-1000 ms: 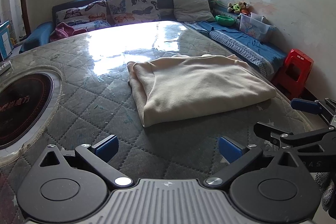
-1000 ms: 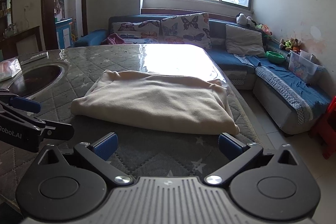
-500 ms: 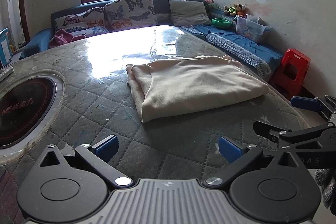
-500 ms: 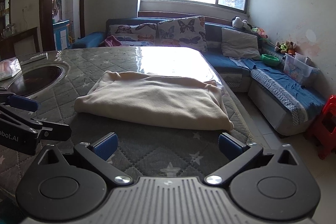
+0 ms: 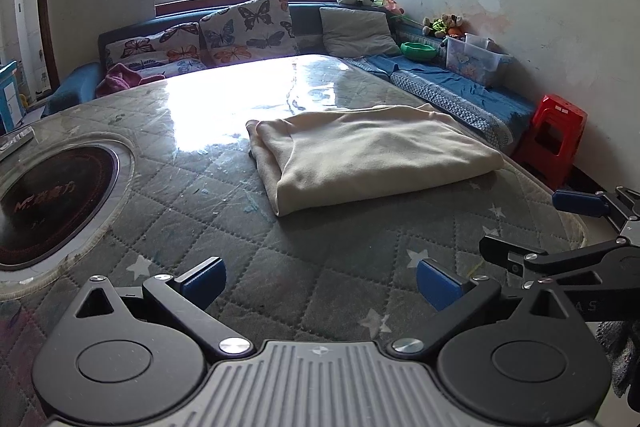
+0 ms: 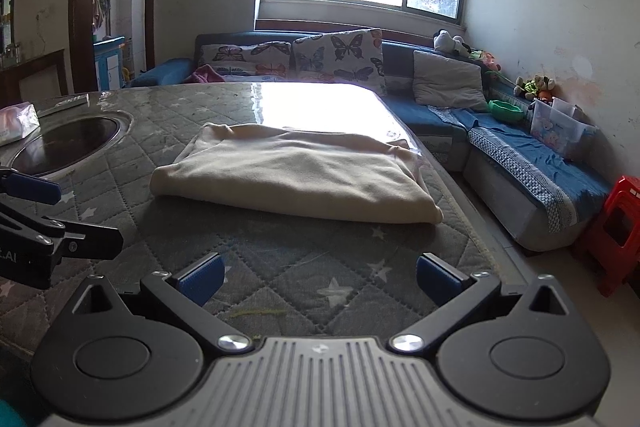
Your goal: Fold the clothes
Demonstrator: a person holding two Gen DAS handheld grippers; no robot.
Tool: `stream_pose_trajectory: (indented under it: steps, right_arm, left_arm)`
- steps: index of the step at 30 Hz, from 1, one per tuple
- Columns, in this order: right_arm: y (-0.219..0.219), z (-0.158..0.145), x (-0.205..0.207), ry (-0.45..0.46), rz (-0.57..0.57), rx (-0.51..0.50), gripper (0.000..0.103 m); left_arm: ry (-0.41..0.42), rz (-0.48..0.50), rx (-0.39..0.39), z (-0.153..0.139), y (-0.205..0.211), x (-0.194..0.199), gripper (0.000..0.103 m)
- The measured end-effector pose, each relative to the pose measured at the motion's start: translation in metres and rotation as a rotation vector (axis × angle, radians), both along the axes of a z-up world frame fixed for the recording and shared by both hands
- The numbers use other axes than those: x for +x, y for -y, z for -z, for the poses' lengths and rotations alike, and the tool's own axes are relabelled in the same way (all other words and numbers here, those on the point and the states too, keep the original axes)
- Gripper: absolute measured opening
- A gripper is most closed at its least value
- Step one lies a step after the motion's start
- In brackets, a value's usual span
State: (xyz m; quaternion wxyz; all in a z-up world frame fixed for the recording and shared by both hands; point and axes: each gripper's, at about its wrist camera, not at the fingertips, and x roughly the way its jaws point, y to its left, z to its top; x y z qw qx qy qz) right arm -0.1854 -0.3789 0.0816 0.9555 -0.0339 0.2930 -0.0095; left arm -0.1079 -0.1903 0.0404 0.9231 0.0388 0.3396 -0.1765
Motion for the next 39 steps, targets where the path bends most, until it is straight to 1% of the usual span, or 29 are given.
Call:
stream_pose_trajectory:
  steps: [13, 29, 39]
  right_arm:
    - [-0.002, 0.004, -0.011, 0.014, -0.008, 0.005, 0.103]
    - [0.0, 0.004, -0.02, 0.035, -0.005, 0.002, 0.103]
    - [-0.003, 0.003, -0.018, 0.037, -0.011, 0.006, 0.103]
  left_arm:
    - [0.008, 0.001, 0.016, 0.005, 0.005, -0.016, 0.103]
    - [0.035, 0.006, 0.038, 0.003, 0.014, -0.025, 0.103]
    - [0.045, -0.005, 0.045, 0.002, 0.013, -0.024, 0.103]
